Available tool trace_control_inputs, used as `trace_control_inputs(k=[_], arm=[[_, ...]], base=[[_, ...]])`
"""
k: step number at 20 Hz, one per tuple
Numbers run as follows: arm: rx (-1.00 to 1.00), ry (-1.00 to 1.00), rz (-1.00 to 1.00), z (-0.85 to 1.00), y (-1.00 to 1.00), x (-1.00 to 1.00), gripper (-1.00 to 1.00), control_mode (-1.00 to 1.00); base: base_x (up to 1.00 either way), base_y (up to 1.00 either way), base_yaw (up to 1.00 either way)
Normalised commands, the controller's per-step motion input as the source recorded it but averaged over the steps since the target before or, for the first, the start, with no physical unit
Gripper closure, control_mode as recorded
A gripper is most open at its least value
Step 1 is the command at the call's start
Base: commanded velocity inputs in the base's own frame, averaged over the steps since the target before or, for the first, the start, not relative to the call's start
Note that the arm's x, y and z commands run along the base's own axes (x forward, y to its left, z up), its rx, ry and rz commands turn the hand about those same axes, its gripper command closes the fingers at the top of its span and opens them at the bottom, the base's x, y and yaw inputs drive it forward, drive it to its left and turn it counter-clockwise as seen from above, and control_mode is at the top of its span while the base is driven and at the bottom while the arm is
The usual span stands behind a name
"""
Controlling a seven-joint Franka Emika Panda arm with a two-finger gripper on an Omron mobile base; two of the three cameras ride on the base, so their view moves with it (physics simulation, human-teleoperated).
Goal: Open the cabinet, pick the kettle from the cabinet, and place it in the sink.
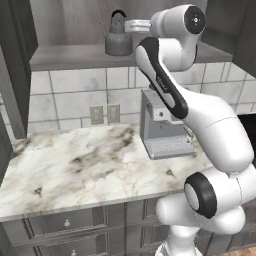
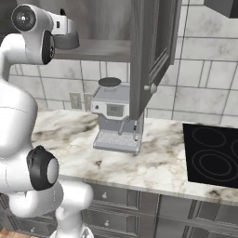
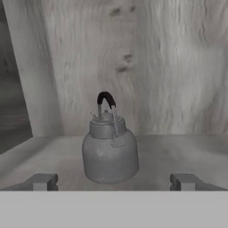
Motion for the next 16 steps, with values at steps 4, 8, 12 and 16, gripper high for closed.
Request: trace_control_inputs(k=[4, 8, 12, 16], arm=[[0.02, 0.0, 0.04, 0.0, 0.0, 0.32, -1.0, -1.0], [0.0, 0.0, 0.08, 0.0, 0.06, 0.31, -1.0, -1.0], [0.0, 0.0, 0.1, 0.0, 0.02, 0.33, -1.0, -1.0], [0.0, 0.01, 0.05, 0.04, 0.0, 0.35, -1.0, -1.0]], base=[[0.0, 0.0, 0.0], [0.0, 0.0, 0.0], [0.0, 0.0, 0.0], [0.0, 0.0, 0.0]])
